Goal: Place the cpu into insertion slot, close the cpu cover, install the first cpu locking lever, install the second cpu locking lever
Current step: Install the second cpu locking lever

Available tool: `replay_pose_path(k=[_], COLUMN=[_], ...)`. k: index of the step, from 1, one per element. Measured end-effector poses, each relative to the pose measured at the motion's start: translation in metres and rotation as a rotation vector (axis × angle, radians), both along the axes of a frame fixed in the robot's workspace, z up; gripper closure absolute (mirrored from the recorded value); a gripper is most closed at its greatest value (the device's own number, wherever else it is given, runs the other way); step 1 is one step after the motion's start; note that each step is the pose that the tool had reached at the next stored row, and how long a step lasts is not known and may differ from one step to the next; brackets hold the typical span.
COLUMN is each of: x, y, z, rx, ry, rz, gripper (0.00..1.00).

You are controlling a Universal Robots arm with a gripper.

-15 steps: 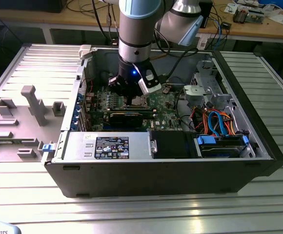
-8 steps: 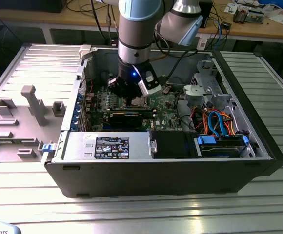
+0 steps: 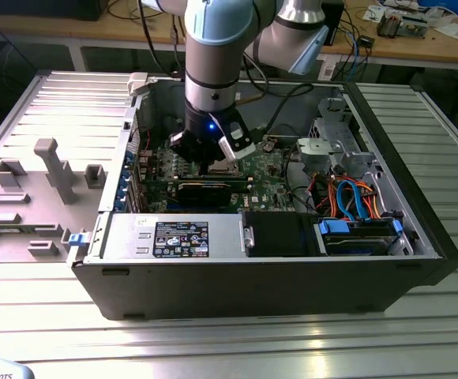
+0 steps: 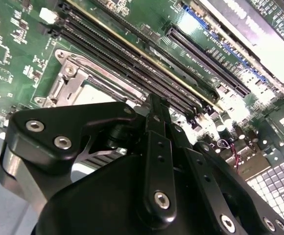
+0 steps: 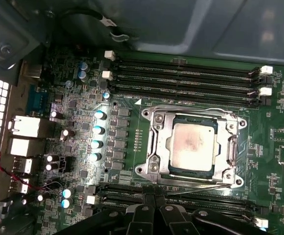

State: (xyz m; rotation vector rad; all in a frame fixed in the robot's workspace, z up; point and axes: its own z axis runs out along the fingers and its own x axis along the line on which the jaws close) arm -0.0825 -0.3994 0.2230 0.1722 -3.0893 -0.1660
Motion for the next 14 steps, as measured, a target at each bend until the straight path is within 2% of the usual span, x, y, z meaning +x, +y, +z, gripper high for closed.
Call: replay_pose_path(k=[6,8,14], x=[-0.0015,-0.0032,-0.0038], y=[-0.0021,-0.0021,-0.0022], z=[-0.0018,-0.0033,-0.0088], rx=[0.0044,0.0118,0.0143], ry=[0.0000,0.0031,0.0047], rz=[0.001,-0.002,-0.016], gripper=[0.89,0.89,0.89])
